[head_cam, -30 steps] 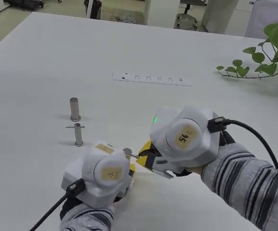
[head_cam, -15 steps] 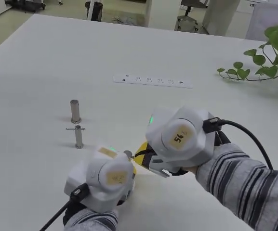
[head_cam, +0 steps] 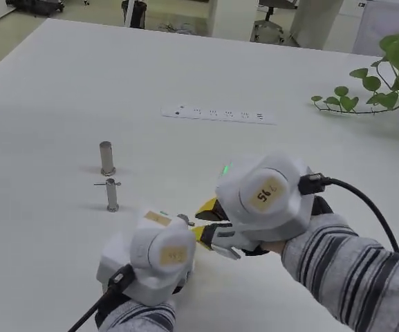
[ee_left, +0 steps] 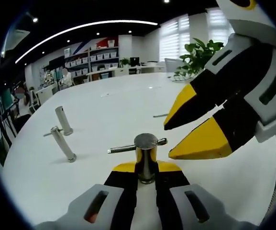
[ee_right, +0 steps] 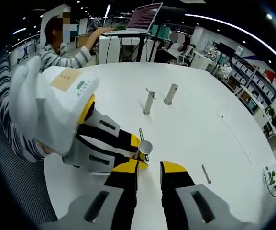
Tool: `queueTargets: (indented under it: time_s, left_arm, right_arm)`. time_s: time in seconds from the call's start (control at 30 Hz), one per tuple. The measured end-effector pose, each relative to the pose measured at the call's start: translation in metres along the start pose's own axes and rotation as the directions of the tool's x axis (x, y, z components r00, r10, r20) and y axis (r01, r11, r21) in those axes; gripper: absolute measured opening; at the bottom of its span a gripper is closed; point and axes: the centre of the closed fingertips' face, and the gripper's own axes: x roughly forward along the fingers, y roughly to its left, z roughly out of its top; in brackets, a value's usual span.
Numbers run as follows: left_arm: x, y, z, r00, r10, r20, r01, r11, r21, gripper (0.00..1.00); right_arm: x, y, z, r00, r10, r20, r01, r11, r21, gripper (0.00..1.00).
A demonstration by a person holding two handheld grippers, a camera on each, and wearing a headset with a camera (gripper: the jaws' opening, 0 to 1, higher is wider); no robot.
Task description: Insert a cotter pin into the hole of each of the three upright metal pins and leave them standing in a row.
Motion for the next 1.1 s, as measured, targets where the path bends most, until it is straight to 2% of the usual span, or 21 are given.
queueTargets:
  time_s: [0.07,0.17,0.27,0.37,0.43,0.53,0.67,0.7,0.8,0.97,1.1]
  left_arm:
    - [0.001,0.001,0.001,0.9999,0.01,0.009,-0.01,1.0,0.022,0.09]
    - [0.002,0.004,0.003,0.9997,0.019,0.015,-0.02,0.999,0.029,0.09]
    - [0.005,0.006,0.004,0.9997,0.018,0.018,-0.018,1.0,0.008,0.09]
    - [0.007,0.01,0.007,0.9991,0.029,0.031,-0.03,0.999,0.023,0.09]
    - [0.009,0.013,0.012,0.9985,0.034,0.043,-0.035,0.999,0.004,0.09]
    - [0.014,0.018,0.018,0.9974,0.054,0.049,-0.054,0.999,0.005,0.09]
    - [0.021,0.03,0.027,0.9937,0.093,0.062,-0.091,0.995,-0.038,0.09]
    - [0.022,0.032,0.03,0.9925,0.1,0.07,-0.098,0.995,-0.023,0.09]
    - [0.026,0.038,0.037,0.9905,0.119,0.069,-0.114,0.991,-0.068,0.09]
    - [0.032,0.045,0.04,0.9863,0.153,0.062,-0.147,0.985,-0.09,0.09]
    - [0.037,0.048,0.036,0.9844,0.173,0.029,-0.169,0.979,-0.115,0.09]
  right_arm:
    - [-0.004,-0.005,-0.005,0.9997,-0.019,0.016,0.018,0.997,0.081,0.14]
    - [-0.011,-0.015,-0.013,0.9979,-0.06,0.024,0.054,0.979,0.197,0.14]
    - [-0.018,-0.027,-0.028,0.9936,-0.113,0.006,0.107,0.958,0.266,0.14]
    - [-0.023,-0.03,-0.039,0.9912,-0.132,-0.003,0.126,0.939,0.32,0.13]
    - [-0.026,-0.03,-0.046,0.9908,-0.135,-0.009,0.13,0.93,0.343,0.13]
    - [-0.028,-0.031,-0.051,0.9899,-0.141,-0.016,0.137,0.922,0.362,0.13]
    - [-0.029,-0.03,-0.052,0.9892,-0.147,-0.008,0.138,0.91,0.391,0.13]
    - [-0.029,-0.03,-0.052,0.9892,-0.146,-0.007,0.137,0.909,0.394,0.13]
    - [-0.028,-0.03,-0.051,0.9896,-0.143,0.007,0.128,0.903,0.41,0.13]
    - [-0.026,-0.034,-0.049,0.9885,-0.149,0.026,0.124,0.897,0.424,0.15]
    - [-0.026,-0.037,-0.048,0.9874,-0.155,0.033,0.126,0.896,0.425,0.18]
